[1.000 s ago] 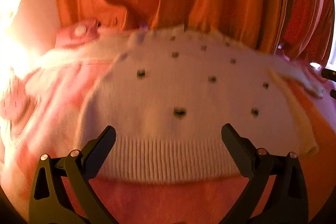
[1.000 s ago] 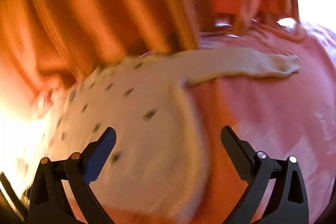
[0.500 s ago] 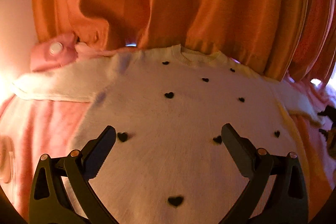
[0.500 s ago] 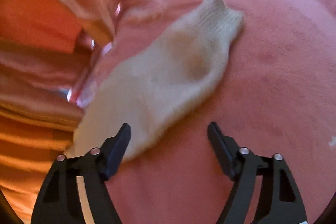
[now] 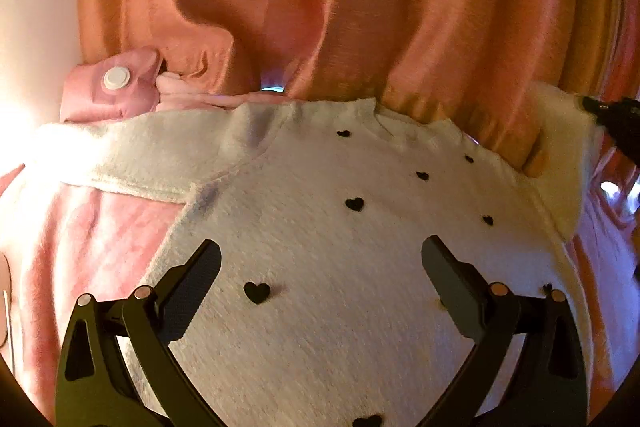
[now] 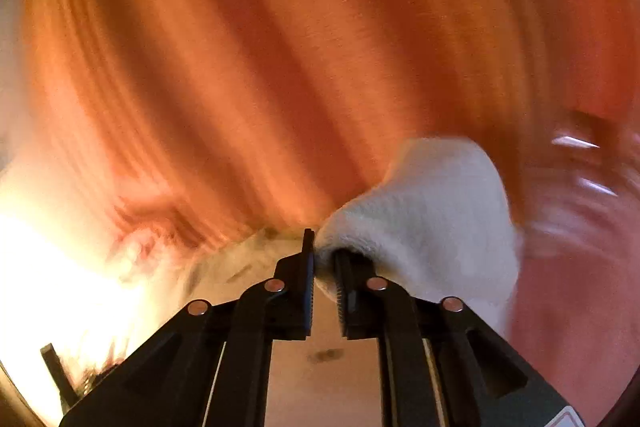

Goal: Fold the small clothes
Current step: 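Grasp the sweater sleeve cuff with the right tool, then fold the sleeve across the sweater body with the right tool and release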

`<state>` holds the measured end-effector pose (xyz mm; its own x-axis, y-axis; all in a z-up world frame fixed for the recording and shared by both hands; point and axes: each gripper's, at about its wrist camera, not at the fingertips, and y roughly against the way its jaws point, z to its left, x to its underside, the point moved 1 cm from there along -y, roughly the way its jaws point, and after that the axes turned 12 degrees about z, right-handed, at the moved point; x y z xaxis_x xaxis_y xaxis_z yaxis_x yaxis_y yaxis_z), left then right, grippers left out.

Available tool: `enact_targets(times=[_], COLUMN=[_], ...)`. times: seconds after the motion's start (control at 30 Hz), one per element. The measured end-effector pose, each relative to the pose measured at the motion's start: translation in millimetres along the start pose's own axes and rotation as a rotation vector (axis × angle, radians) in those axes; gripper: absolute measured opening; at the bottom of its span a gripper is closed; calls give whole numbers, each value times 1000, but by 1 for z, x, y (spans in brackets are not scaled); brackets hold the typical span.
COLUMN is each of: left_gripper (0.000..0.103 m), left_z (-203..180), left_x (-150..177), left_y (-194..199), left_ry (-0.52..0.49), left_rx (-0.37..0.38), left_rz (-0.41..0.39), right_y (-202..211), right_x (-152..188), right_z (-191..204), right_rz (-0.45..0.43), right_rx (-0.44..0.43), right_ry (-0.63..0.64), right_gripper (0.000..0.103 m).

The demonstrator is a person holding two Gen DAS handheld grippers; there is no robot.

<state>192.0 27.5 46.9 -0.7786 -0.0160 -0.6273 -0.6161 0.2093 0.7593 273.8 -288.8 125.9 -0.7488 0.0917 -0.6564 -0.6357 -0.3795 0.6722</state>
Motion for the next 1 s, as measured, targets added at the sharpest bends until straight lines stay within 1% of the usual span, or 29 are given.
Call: enact_targets(times=[0.03, 0.07, 0.1, 0.13, 0.17, 0.2, 0.23, 0.27, 0.3, 0.37, 0.4, 0.47, 0.5, 0.57, 0.6, 0.67, 0.73, 0.77, 0.83, 0.87, 0.9, 0.93, 1.0], left_gripper=[98, 98, 98, 98, 98, 98, 98, 98, 98, 98, 98, 98, 98, 98, 98, 98, 98, 98, 98, 98, 98, 98, 98], left_z=[3, 6, 12, 17, 22, 27, 33, 38, 42, 48, 50, 50, 47, 39, 36, 31, 26, 25, 26, 27, 30, 33, 40], left_x=[-2, -5, -8, -10, -13, -15, -19, -21, -23, -24, -24, -24, -24, -24, -24, -24, -24, -24, -23, -23, -22, -22, -22], left_y=[-2, -5, -8, -10, -13, -15, -18, -21, -26, -34, -37, -40, -39, -36, -34, -32, -30, -30, -31, -32, -34, -35, -37], left_ry=[9, 19, 36, 45, 55, 67, 81, 89, 100, 130, 152, 179, 181, 163, 152, 127, 87, 72, 50, 49, 54, 63, 98], left_rx=[8, 19, 34, 40, 46, 52, 69, 81, 84, 103, 119, 144, 144, 135, 125, 107, 77, 67, 58, 59, 69, 73, 92], left_rz=[8, 20, 30, 36, 45, 50, 53, 60, 71, 97, 107, 116, 112, 98, 87, 68, 50, 47, 42, 44, 51, 58, 66], right_y=[-27, -44, -65, -73, -77, -73, -68, -57, -47, -32, -35, -47, -61, -92, -104, -137, -161, -170, -187, -189, -184, -171, -125], right_x=[4, 9, 18, 21, 28, 32, 39, 43, 47, 55, 53, 52, 47, 33, 34, 22, 16, 15, 14, 13, 11, 8, -3], right_z=[23, 36, 47, 48, 44, 37, 30, 17, 5, -12, -19, -22, -14, -2, 3, 11, 16, 18, 20, 18, 14, 9, -3], right_rz=[66, 110, 159, 176, 196, 204, 202, 191, 180, 160, 166, 190, 215, 265, 285, 322, 344, 353, 364, 361, 338, 287, 145], right_rx=[-23, -29, 7, 39, 84, 96, 98, 100, 108, 126, 125, 79, 37, -16, -30, -55, -81, -89, -94, -91, -99, -102, -75], right_ry=[54, 87, 126, 137, 137, 112, 82, 34, -8, -74, -104, -125, -121, -109, -108, -132, -163, -170, -189, -203, -219, -235, -255], right_gripper=[16, 18, 22, 24, 29, 36, 41, 52, 59, 60, 61, 61, 61, 61, 62, 62, 62, 61, 46, 22, 11, 11, 10])
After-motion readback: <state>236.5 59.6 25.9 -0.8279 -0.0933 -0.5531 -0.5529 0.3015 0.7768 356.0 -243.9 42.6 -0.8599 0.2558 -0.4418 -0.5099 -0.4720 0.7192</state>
